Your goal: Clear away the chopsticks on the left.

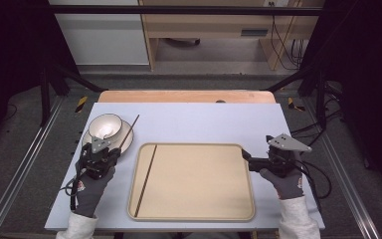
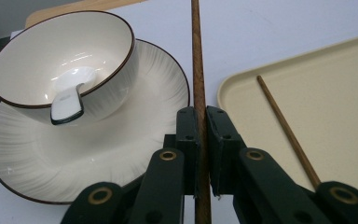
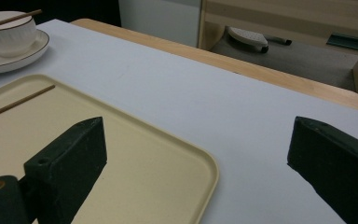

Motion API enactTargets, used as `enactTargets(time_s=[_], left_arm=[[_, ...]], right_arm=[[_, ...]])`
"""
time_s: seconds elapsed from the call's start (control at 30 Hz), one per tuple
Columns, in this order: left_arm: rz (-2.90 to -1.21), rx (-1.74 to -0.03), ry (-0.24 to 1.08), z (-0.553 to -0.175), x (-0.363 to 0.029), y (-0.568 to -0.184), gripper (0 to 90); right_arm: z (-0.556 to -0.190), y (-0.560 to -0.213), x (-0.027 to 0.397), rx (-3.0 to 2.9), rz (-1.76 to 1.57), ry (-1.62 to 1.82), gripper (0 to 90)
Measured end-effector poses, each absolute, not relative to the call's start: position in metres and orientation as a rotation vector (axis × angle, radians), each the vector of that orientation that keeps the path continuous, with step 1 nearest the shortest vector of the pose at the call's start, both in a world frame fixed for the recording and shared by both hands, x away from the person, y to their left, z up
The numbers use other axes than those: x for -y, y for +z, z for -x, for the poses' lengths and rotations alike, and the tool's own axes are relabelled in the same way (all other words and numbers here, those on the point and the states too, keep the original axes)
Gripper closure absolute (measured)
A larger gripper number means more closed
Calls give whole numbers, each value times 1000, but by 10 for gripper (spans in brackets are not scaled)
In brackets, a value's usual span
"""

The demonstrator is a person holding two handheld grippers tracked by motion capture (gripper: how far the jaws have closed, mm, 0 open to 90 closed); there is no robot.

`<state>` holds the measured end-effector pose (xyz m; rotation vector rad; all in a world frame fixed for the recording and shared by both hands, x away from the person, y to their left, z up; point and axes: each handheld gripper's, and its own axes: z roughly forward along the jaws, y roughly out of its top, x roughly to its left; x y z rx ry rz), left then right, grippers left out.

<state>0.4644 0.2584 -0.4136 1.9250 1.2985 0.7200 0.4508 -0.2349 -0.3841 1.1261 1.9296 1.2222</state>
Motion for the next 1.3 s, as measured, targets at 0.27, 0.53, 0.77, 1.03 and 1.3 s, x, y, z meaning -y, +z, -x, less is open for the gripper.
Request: enactTargets(time_s=[0.27,0.53,0.77,1.03,1.3], left_arm=[[-1872,-1316,746,-445,-245,-413,839],[-1820,-1356,764,-431,-231,-414,839],[-1800,-1359,786,-415,-216,-418,839],[-1722,-1375,714,-399,-200,-422,839],[-1688,-1368,721,-387,-186,-427,838]], right_arm=[[-451,-384,235,-1929,-1125,1222,48],[-449,-382,236,-1918,-1127,1229,48],[-448,-382,236,-1920,-1124,1232,48],[-448,-382,235,-1920,-1124,1239,48],[-448,-382,235,-1922,-1124,1236,49]])
